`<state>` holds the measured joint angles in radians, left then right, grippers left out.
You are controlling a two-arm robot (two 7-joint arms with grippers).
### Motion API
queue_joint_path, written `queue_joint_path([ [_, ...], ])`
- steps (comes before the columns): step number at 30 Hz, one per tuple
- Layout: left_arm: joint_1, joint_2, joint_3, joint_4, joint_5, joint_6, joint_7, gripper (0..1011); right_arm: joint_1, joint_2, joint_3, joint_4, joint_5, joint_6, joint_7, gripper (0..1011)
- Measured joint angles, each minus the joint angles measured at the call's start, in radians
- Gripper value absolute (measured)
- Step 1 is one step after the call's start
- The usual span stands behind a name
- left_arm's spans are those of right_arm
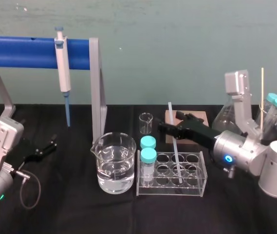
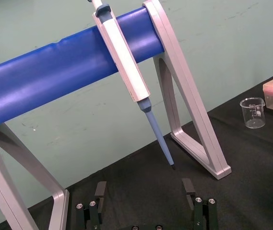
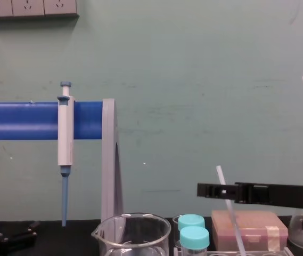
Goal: Pick up the stirring rod with one hand, then place it down.
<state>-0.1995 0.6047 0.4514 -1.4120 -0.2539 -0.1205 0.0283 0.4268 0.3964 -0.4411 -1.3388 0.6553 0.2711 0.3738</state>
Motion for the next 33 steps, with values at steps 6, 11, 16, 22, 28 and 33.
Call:
queue_joint_path([
  [6, 0.0, 0.0, 0.0, 0.0, 0.0, 0.0, 0.0, 1000, 0.018, -0.011, -0.02, 0.019, -0.016, 0.042, -0.024, 1003],
  [11, 0.0, 0.0, 0.0, 0.0, 0.0, 0.0, 0.0, 1000, 0.018, -0.012, -0.023, 0.017, -0.032, 0.054, -0.044, 1003],
  [16, 0.0, 0.0, 0.0, 0.0, 0.0, 0.0, 0.0, 1000, 0.015, -0.013, -0.02, 0.014, -0.053, 0.053, -0.063, 1003],
  [22, 0.0, 0.0, 0.0, 0.0, 0.0, 0.0, 0.0, 1000, 0.011, -0.014, -0.014, 0.008, -0.071, 0.041, -0.06, 1003],
  [28, 0.0, 0.0, 0.0, 0.0, 0.0, 0.0, 0.0, 1000, 0.008, -0.011, -0.011, 0.001, -0.086, 0.029, -0.051, 1003],
  [33, 0.0, 0.0, 0.0, 0.0, 0.0, 0.0, 0.0, 1000, 0.008, -0.011, -0.011, 0.001, -0.085, 0.029, -0.051, 1003],
])
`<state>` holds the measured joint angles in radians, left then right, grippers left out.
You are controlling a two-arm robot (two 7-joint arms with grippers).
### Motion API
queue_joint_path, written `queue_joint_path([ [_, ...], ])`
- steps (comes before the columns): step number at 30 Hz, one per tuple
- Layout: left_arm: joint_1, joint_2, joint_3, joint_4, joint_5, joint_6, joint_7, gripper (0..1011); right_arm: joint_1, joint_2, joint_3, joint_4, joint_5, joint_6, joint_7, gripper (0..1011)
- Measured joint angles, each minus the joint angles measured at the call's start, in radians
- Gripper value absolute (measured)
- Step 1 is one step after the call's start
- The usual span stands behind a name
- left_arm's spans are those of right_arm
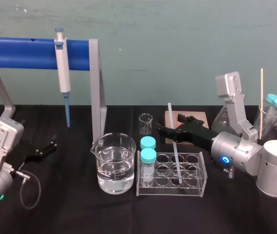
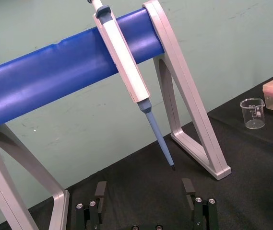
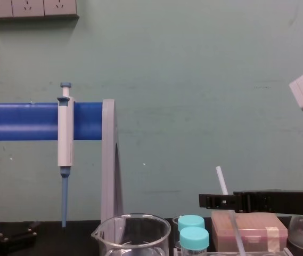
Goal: Pick up the stirring rod with one hand, then place it down.
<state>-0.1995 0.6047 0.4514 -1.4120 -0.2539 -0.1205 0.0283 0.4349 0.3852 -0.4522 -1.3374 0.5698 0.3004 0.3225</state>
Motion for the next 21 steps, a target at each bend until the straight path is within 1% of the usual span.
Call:
queue_joint_path([
  [6, 0.0, 0.0, 0.0, 0.0, 0.0, 0.0, 0.0, 1000, 0.0, 0.0, 0.0, 0.002, 0.002, 0.001, 0.0, 990],
  [7, 0.0, 0.0, 0.0, 0.0, 0.0, 0.0, 0.0, 1000, 0.001, -0.001, 0.0, 0.002, 0.002, 0.001, 0.0, 954],
  [10, 0.0, 0.0, 0.0, 0.0, 0.0, 0.0, 0.0, 1000, 0.001, -0.001, 0.0, 0.002, 0.003, 0.001, 0.0, 915],
  [11, 0.0, 0.0, 0.0, 0.0, 0.0, 0.0, 0.0, 1000, 0.001, -0.001, 0.0, 0.003, 0.003, 0.001, 0.0, 867],
  [13, 0.0, 0.0, 0.0, 0.0, 0.0, 0.0, 0.0, 1000, 0.001, -0.001, -0.001, 0.003, 0.003, 0.002, 0.0, 838],
  [14, 0.0, 0.0, 0.0, 0.0, 0.0, 0.0, 0.0, 1000, 0.001, -0.001, -0.001, 0.003, 0.003, 0.002, 0.0, 788],
  [17, 0.0, 0.0, 0.0, 0.0, 0.0, 0.0, 0.0, 1000, 0.001, -0.001, -0.001, 0.003, 0.004, 0.002, 0.0, 724],
  [18, 0.0, 0.0, 0.0, 0.0, 0.0, 0.0, 0.0, 1000, 0.001, -0.001, -0.001, 0.003, 0.004, 0.002, 0.0, 665],
  [19, 0.0, 0.0, 0.0, 0.0, 0.0, 0.0, 0.0, 1000, 0.001, -0.001, -0.001, 0.003, 0.004, 0.002, 0.0, 652],
  [21, 0.0, 0.0, 0.0, 0.0, 0.0, 0.0, 0.0, 1000, 0.002, -0.001, -0.001, 0.004, 0.004, 0.002, 0.0, 567],
])
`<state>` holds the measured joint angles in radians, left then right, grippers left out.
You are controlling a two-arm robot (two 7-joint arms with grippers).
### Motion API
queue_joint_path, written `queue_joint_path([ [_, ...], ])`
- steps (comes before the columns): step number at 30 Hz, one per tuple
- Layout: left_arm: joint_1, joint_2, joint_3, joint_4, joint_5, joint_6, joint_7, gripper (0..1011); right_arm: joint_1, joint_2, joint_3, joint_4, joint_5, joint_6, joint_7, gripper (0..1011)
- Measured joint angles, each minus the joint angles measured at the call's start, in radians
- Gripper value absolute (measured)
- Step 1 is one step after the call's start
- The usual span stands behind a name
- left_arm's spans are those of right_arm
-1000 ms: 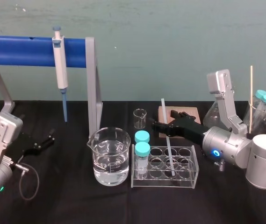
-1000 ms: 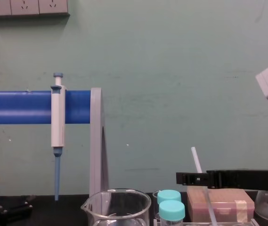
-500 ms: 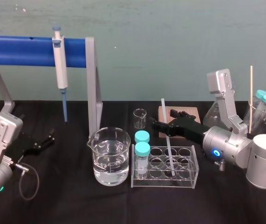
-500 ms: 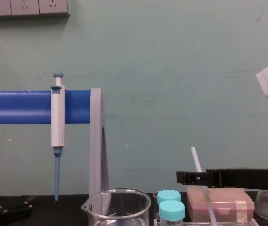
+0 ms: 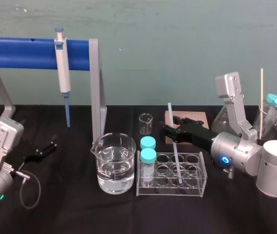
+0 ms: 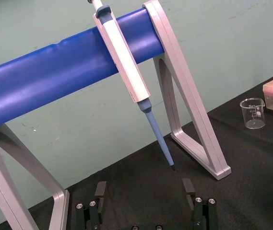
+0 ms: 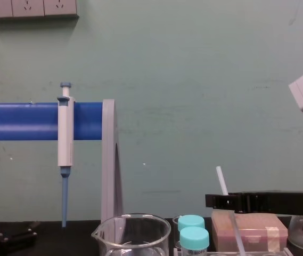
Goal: Pick up the stirring rod with one hand, then place it down.
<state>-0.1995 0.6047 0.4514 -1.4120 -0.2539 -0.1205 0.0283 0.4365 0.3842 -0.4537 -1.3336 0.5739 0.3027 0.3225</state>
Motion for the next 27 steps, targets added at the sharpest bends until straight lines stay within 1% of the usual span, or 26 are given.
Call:
queue_joint_path([
  [3, 0.0, 0.0, 0.0, 0.0, 0.0, 0.0, 0.0, 1000, 0.0, 0.0, 0.0, 0.0, 0.0, 0.0, 0.0, 508],
  [4, 0.0, 0.0, 0.0, 0.0, 0.0, 0.0, 0.0, 1000, 0.0, 0.0, 0.0, 0.0, 0.0, 0.0, 0.0, 449],
  [6, 0.0, 0.0, 0.0, 0.0, 0.0, 0.0, 0.0, 1000, 0.0, 0.0, 0.0, 0.001, 0.001, 0.001, 0.0, 392],
  [7, 0.0, 0.0, 0.0, 0.0, 0.0, 0.0, 0.0, 1000, 0.0, 0.0, 0.0, 0.0, 0.001, 0.001, 0.0, 342],
  [11, 0.0, 0.0, 0.0, 0.0, 0.0, 0.0, 0.0, 1000, 0.0, 0.0, 0.0, 0.001, 0.001, 0.001, 0.0, 249],
  [13, 0.0, 0.0, 0.0, 0.0, 0.0, 0.0, 0.0, 1000, 0.0, 0.0, 0.0, 0.001, 0.001, 0.001, 0.0, 164],
  [15, 0.0, 0.0, 0.0, 0.0, 0.0, 0.0, 0.0, 1000, 0.0, 0.0, 0.0, 0.001, 0.001, 0.001, 0.0, 127],
  [16, 0.0, 0.0, 0.0, 0.0, 0.0, 0.0, 0.0, 1000, 0.0, 0.0, 0.0, 0.001, 0.001, 0.001, 0.0, 83],
  [23, 0.0, 0.0, 0.0, 0.0, 0.0, 0.0, 0.0, 1000, 0.0, 0.0, 0.0, 0.0, 0.001, 0.001, 0.0, 75],
  [27, 0.0, 0.0, 0.0, 0.0, 0.0, 0.0, 0.0, 1000, -0.012, -0.005, 0.012, -0.003, 0.009, -0.013, 0.014, 75],
])
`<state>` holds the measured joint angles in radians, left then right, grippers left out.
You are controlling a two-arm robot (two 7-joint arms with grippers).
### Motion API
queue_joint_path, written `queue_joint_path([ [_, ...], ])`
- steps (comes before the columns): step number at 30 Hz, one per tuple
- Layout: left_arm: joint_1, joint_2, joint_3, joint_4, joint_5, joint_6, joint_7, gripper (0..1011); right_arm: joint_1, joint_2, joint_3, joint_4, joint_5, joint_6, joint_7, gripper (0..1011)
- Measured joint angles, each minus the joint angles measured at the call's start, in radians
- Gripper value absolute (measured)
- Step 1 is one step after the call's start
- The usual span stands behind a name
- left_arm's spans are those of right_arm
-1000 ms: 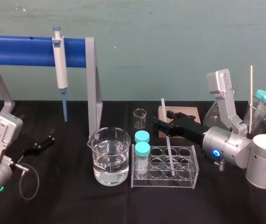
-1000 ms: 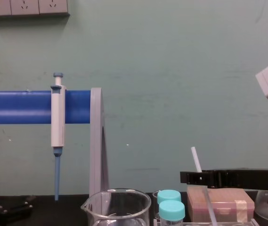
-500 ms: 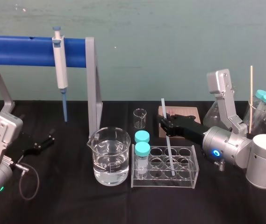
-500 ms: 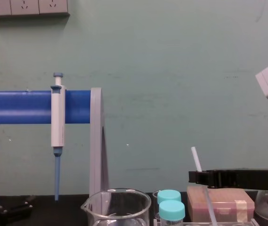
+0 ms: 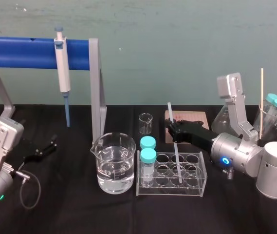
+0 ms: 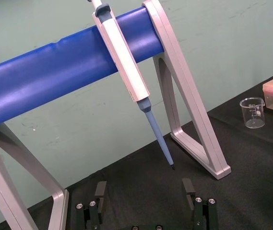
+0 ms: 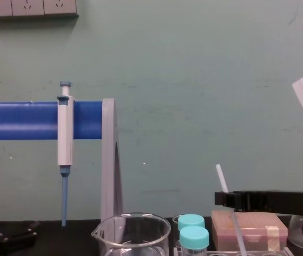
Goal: Pick up the stirring rod with one hand, then place it down.
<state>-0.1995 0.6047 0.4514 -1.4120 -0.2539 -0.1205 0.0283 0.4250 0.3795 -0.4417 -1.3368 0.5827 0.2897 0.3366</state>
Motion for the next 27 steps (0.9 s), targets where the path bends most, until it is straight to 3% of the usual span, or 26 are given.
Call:
queue_joint_path([
  [7, 0.0, 0.0, 0.0, 0.0, 0.0, 0.0, 0.0, 1000, -0.023, 0.004, 0.002, -0.027, 0.003, -0.055, 0.041, 75],
  [17, 0.0, 0.0, 0.0, 0.0, 0.0, 0.0, 0.0, 1000, -0.083, 0.063, -0.017, -0.128, -0.104, -0.196, 0.077, 74],
  [23, 0.0, 0.0, 0.0, 0.0, 0.0, 0.0, 0.0, 1000, -0.119, 0.072, 0.023, -0.183, -0.116, -0.235, 0.068, 74],
  [27, 0.0, 0.0, 0.0, 0.0, 0.0, 0.0, 0.0, 1000, -0.14, 0.077, 0.071, -0.237, -0.109, -0.257, 0.058, 74],
])
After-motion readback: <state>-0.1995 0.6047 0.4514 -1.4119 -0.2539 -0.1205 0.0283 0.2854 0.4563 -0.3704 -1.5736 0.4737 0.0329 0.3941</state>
